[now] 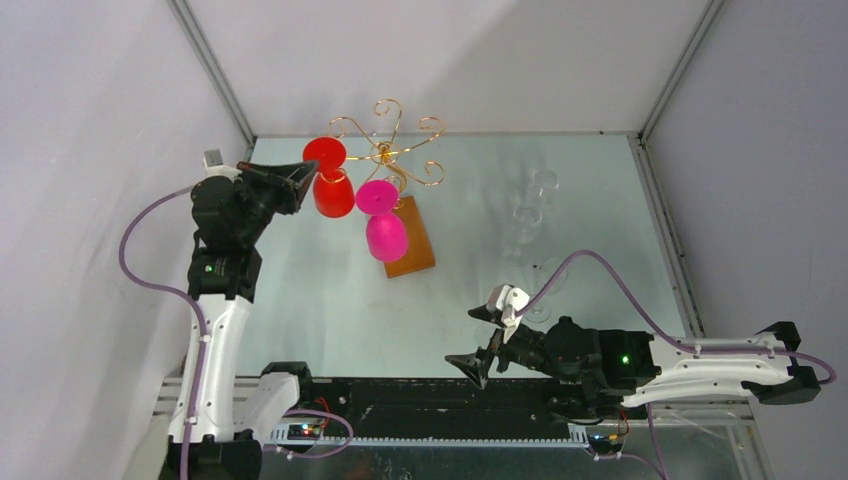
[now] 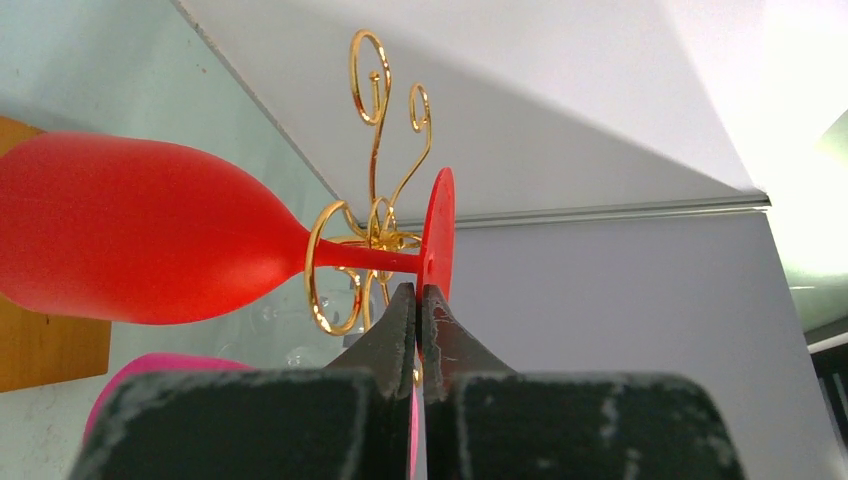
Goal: Place the wine glass upside down on the wine glass rack
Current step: Turn the wine glass upside down at the wine rack.
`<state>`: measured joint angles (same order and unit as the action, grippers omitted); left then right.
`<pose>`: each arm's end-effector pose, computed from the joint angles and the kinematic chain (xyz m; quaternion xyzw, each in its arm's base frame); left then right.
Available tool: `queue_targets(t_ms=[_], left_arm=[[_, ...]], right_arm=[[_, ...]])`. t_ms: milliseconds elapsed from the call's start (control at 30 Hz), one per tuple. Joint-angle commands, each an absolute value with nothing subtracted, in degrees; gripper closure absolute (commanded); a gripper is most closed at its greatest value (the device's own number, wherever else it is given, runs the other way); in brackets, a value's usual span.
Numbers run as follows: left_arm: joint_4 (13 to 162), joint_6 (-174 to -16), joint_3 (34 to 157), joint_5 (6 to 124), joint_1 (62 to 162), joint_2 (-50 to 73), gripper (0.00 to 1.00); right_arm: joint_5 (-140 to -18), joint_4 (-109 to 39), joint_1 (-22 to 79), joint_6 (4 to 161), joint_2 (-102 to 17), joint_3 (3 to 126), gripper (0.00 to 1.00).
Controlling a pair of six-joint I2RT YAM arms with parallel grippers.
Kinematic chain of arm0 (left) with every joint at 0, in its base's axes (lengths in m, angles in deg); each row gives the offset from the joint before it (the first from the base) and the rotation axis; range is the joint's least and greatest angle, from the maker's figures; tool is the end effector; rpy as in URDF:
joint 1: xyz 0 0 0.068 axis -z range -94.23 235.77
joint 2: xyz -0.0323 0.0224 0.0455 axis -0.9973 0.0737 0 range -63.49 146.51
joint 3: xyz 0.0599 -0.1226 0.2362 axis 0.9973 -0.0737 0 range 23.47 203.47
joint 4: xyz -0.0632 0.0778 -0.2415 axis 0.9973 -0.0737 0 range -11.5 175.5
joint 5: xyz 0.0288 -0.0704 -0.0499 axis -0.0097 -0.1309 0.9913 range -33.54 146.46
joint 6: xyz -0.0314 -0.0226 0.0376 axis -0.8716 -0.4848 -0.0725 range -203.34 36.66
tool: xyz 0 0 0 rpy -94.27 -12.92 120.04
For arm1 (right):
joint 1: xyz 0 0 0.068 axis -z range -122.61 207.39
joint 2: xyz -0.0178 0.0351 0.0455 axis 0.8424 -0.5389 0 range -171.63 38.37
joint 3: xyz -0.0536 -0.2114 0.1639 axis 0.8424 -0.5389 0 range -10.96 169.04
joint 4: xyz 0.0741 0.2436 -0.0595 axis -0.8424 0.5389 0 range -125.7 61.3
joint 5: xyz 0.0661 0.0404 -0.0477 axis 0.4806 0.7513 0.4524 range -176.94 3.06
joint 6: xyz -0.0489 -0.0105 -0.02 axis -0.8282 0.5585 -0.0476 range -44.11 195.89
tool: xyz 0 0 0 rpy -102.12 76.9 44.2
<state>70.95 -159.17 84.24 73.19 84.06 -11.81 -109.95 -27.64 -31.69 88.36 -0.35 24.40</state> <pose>0.1966 -0.0045 0.4083 -0.3822 0.6321 -0.4869 0.4662 0.0165 0.1666 0.3032 -0.3710 0.6733 0.3832 0.5120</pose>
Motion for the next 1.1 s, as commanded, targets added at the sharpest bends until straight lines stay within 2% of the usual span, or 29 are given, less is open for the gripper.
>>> queue_targets(t_ms=[0,400,1067], left_arm=[[71.0,-158.5,83.0,73.8,83.4,-14.1,1.00],[71.6,-159.7,79.5,75.9,83.9,-15.5,1.00],[71.9,-158.8,81.0,77.3,85.2,-13.5,1.00]], right_arm=[[-111.4,-28.9,-32.2,88.8,-0.1,24.5,0.00],[-111.5,-29.0,-32.3,88.9,-0.7,24.5,0.01],[-111.8,-28.9,-32.6,88.7,-0.8,24.5,0.01]])
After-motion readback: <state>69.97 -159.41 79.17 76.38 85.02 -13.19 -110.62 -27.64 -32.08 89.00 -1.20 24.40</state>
